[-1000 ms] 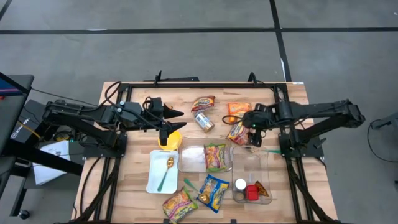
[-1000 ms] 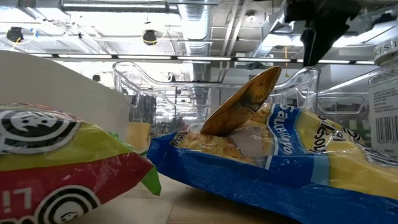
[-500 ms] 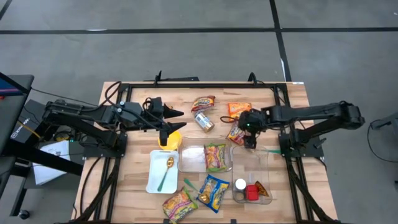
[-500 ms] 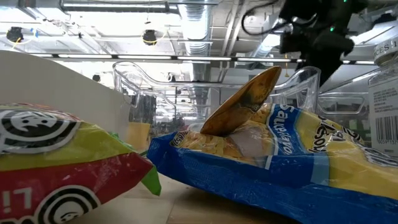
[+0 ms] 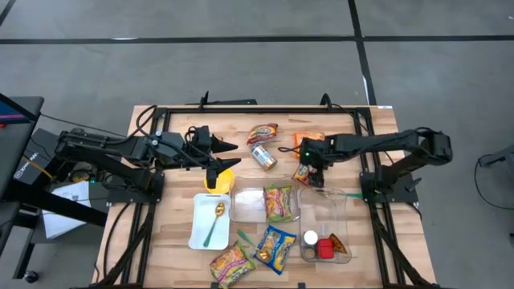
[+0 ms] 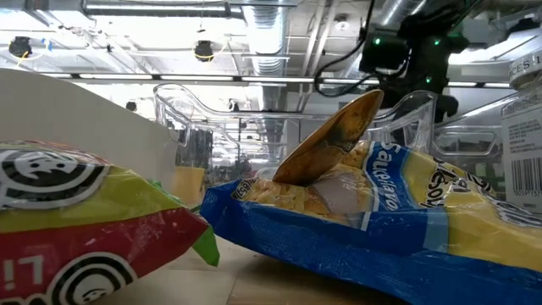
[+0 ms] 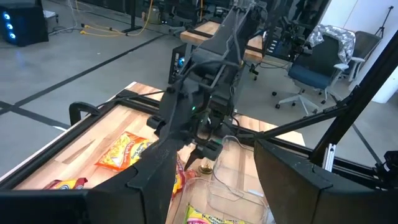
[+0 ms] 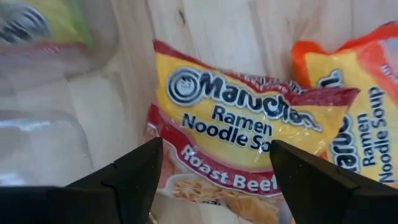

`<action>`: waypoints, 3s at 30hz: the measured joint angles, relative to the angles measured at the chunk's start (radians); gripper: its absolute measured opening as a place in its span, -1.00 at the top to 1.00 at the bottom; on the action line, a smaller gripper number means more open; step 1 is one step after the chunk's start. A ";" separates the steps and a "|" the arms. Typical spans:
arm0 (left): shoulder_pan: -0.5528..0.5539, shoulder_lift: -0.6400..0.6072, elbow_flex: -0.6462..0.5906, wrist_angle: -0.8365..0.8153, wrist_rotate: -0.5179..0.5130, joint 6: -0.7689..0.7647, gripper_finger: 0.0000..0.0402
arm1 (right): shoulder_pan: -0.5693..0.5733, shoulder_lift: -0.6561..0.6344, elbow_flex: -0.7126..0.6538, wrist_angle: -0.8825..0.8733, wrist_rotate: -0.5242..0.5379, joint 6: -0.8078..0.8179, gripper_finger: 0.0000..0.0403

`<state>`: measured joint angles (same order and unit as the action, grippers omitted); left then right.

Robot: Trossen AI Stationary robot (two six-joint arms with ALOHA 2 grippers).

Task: Pick & Place Food Item
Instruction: Put the red noodle pack into the left transparent bin

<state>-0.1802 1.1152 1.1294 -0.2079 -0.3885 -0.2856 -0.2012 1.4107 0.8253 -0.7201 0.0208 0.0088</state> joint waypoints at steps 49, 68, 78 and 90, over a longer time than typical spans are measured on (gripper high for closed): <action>0.000 0.000 0.000 0.001 0.000 -0.003 -0.04 | 0.008 -0.079 0.002 -0.023 0.035 0.077 0.99; 0.000 0.000 0.000 0.007 0.000 -0.003 -0.04 | 0.136 -0.112 0.530 -0.397 0.102 0.073 1.00; 0.005 0.000 0.000 0.016 -0.116 0.043 -0.04 | 0.348 0.067 0.801 -0.428 0.081 0.149 1.00; 0.005 -0.003 0.000 0.016 -0.253 0.054 -0.04 | 0.438 0.408 1.070 -0.445 0.082 0.089 1.00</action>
<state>-0.1753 1.1123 1.1294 -0.1919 -0.6414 -0.2314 0.2370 1.8187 1.8954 -1.1652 0.1030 0.0978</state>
